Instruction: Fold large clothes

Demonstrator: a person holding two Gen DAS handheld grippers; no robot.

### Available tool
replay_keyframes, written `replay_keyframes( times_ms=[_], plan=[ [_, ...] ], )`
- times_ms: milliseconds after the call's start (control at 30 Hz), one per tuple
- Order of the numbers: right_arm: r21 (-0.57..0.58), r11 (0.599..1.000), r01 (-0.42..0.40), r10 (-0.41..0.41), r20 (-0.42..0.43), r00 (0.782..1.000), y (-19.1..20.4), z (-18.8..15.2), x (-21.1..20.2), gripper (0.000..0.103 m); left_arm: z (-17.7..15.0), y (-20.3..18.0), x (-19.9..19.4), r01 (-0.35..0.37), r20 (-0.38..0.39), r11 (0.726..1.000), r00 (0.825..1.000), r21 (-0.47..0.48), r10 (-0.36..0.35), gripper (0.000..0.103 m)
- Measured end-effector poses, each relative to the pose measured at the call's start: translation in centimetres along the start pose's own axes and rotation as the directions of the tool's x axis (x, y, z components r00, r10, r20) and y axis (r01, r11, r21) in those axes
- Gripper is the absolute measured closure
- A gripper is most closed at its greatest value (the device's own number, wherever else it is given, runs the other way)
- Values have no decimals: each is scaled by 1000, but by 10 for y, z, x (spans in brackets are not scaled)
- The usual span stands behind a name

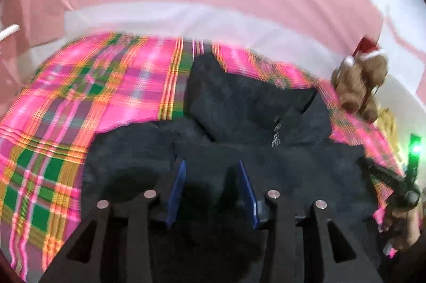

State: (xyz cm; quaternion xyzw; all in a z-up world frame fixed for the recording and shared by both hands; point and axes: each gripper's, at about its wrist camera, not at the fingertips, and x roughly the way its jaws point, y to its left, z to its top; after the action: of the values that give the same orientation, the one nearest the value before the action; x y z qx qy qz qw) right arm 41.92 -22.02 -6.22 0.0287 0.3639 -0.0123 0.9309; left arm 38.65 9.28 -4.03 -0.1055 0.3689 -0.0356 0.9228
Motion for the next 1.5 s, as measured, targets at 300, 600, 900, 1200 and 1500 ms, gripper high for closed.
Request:
replay_keyframes(
  times_ms=[300, 600, 900, 1200, 1500],
  plan=[
    [1, 999, 52, -52, -31, 998, -9, -11, 26, 67, -26, -3, 36, -13, -12, 999, 1000, 43, 14, 60],
    [-17, 1000, 1, 0, 64, 998, 10, -26, -68, 67, -30, -15, -41, 36, 58, 998, 998, 47, -39, 62],
    [-75, 997, -16, 14, -36, 999, 22, -59, -24, 66, -60, -11, 1, 1, -57, 998, 998, 58, 3, 61],
    [-93, 996, 9, -10, -20, 1000, 26, -65, -17, 66, -65, -13, 3, -8, -44, 997, 999, 73, 11, 61],
    [-49, 998, -25, 25, -11, 1000, 17, -61, -34, 65, -60, -12, -24, 6, -42, 999, 999, 48, -4, 62]
  ],
)
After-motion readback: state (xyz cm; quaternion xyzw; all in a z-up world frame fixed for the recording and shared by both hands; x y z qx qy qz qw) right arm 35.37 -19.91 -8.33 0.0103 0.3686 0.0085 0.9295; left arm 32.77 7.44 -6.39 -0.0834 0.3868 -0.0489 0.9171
